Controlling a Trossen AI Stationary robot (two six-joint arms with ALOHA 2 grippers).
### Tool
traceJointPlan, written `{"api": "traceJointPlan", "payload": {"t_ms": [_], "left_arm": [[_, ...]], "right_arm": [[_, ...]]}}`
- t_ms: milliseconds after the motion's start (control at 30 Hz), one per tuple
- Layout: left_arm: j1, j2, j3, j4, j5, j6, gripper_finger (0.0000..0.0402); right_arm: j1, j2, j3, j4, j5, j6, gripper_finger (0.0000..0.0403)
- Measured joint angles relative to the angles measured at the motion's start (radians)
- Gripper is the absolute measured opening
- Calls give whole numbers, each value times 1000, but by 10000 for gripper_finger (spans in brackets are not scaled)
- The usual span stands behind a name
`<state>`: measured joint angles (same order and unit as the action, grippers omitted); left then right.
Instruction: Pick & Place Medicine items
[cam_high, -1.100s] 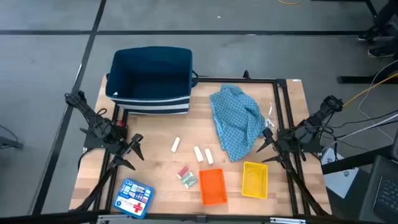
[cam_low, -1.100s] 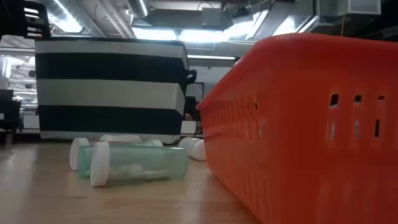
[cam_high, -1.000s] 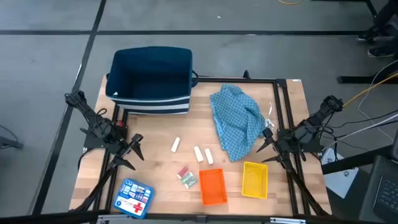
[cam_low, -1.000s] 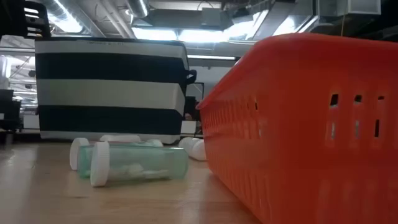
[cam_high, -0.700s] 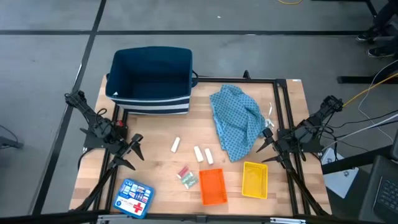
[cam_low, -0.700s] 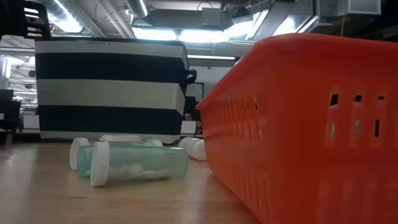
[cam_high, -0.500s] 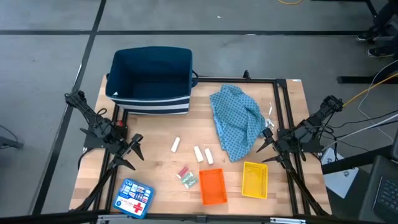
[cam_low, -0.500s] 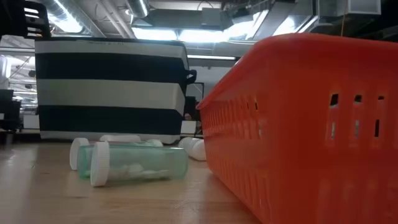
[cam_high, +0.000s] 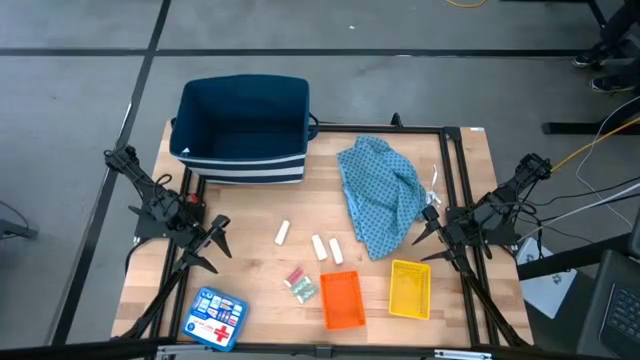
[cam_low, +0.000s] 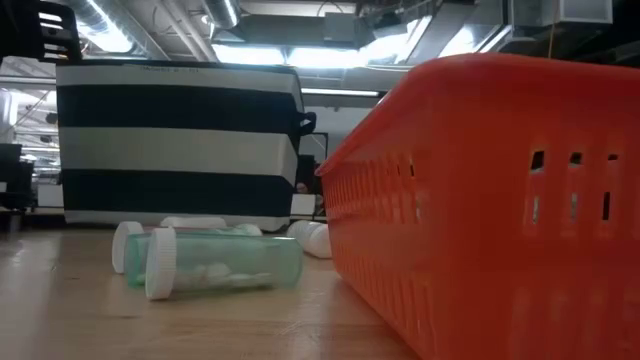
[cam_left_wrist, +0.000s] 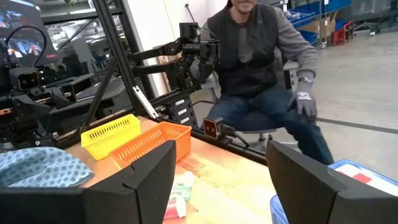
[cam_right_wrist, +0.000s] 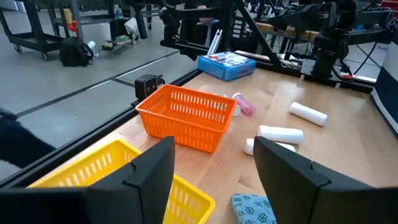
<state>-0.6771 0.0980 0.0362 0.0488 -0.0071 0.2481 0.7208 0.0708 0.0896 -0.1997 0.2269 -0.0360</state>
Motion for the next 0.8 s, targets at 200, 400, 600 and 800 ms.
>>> {"api": "traceJointPlan", "payload": {"t_ms": [200, 400, 600, 800], "left_arm": [[0, 0, 0, 0, 0, 0, 247], [0, 0, 0, 0, 0, 0, 247], [0, 0, 0, 0, 0, 0, 247], [0, 0, 0, 0, 0, 0, 247]], "right_arm": [[0, 0, 0, 0, 24, -159, 220], [0, 0, 0, 5, 24, -294, 220], [0, 0, 0, 24, 20, -592, 220], [0, 0, 0, 52, 14, -667, 220]]}}
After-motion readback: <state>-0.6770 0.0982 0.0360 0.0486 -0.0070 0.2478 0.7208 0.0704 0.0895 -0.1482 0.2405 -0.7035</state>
